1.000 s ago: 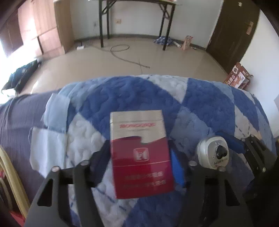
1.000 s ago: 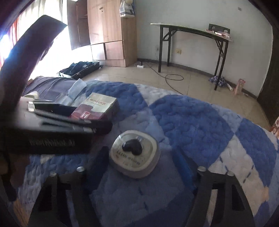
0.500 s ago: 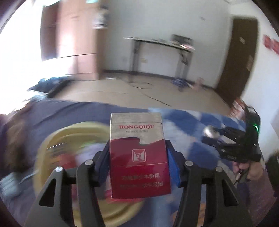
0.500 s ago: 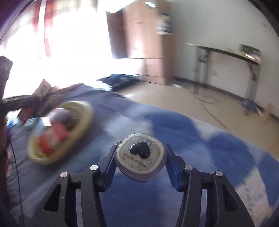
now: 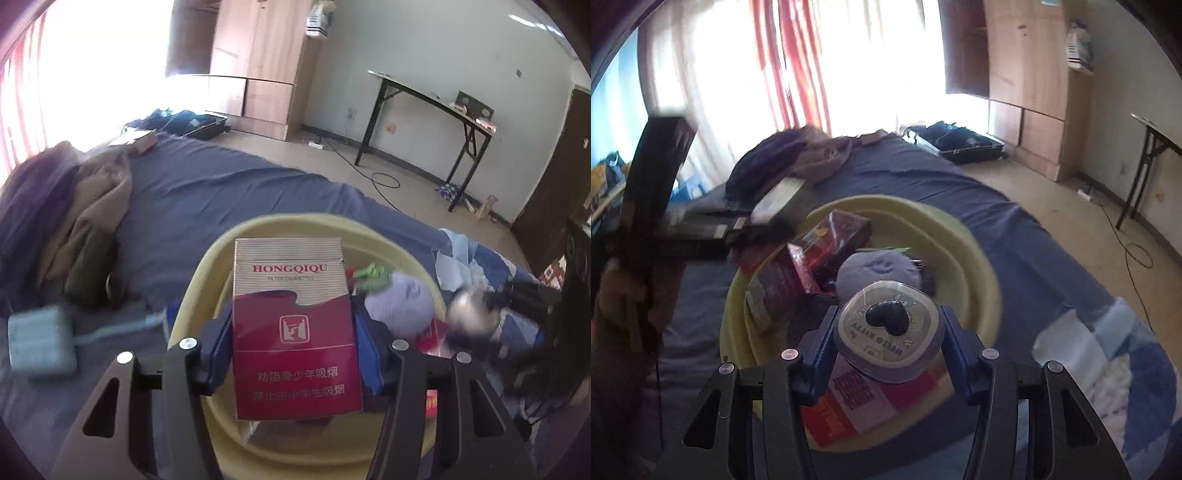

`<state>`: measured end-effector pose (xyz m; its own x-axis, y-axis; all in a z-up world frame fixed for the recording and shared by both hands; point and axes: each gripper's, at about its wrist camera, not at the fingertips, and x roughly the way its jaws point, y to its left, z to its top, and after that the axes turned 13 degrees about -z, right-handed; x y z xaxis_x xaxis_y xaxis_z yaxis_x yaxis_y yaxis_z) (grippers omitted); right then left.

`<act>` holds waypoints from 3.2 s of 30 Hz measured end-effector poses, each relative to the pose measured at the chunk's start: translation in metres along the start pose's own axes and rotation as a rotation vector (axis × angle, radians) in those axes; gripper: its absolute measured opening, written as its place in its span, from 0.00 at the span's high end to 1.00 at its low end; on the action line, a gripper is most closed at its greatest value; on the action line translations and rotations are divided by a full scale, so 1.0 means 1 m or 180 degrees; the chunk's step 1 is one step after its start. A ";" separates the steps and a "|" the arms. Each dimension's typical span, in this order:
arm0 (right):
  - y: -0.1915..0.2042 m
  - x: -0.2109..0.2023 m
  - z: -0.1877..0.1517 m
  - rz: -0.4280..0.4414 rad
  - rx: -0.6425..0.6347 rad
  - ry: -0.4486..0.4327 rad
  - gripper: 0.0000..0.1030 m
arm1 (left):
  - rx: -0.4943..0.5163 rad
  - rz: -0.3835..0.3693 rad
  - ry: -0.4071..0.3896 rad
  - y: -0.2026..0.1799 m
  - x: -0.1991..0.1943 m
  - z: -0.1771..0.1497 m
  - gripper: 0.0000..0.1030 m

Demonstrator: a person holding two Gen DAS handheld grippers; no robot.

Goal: Organize rigid objects

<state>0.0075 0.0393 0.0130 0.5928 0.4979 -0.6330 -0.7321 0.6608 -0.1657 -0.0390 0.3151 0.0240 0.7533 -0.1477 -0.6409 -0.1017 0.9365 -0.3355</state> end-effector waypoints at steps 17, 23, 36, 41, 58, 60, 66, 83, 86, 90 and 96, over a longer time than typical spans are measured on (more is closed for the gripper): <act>0.075 0.053 0.029 -0.0111 -0.0662 0.0164 0.46 | -0.0386 0.0095 0.0115 0.035 0.036 0.002 0.09; 0.056 -0.007 0.022 0.0094 -0.0412 -0.0424 0.00 | -0.0205 0.0206 -0.0457 -0.018 -0.051 -0.017 0.00; 0.011 0.000 -0.103 -0.0126 -0.0650 0.0005 0.00 | -0.0215 0.0427 -0.0077 -0.119 -0.009 -0.179 0.00; 0.014 0.036 -0.097 -0.0190 -0.0674 0.0221 0.00 | -0.0734 0.0533 0.0051 -0.086 0.010 -0.181 0.00; 0.013 0.050 -0.093 -0.0262 -0.0665 0.0275 0.00 | -0.0462 0.0983 0.0225 -0.091 0.038 -0.168 0.00; 0.014 0.050 -0.093 -0.0256 -0.0665 0.0298 0.00 | -0.0463 0.0983 0.0227 -0.091 0.038 -0.168 0.00; 0.015 0.048 -0.094 -0.0273 -0.0688 0.0305 0.00 | -0.0460 0.0985 0.0233 -0.091 0.040 -0.168 0.00; 0.015 0.047 -0.094 -0.0271 -0.0694 0.0304 0.00 | -0.0464 0.0965 0.0240 -0.090 0.039 -0.169 0.00; 0.014 0.047 -0.094 -0.0270 -0.0691 0.0308 0.00 | -0.0464 0.0970 0.0240 -0.090 0.039 -0.168 0.00; 0.015 0.047 -0.094 -0.0272 -0.0694 0.0306 0.00 | -0.0465 0.0969 0.0239 -0.090 0.039 -0.169 0.00; 0.014 0.046 -0.094 -0.0270 -0.0697 0.0306 0.00 | -0.0465 0.0969 0.0239 -0.090 0.039 -0.170 0.00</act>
<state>-0.0066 0.0191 -0.0895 0.6282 0.3831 -0.6772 -0.7425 0.5552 -0.3747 -0.1106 0.1708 -0.0878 0.6248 0.1033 -0.7739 -0.4104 0.8867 -0.2129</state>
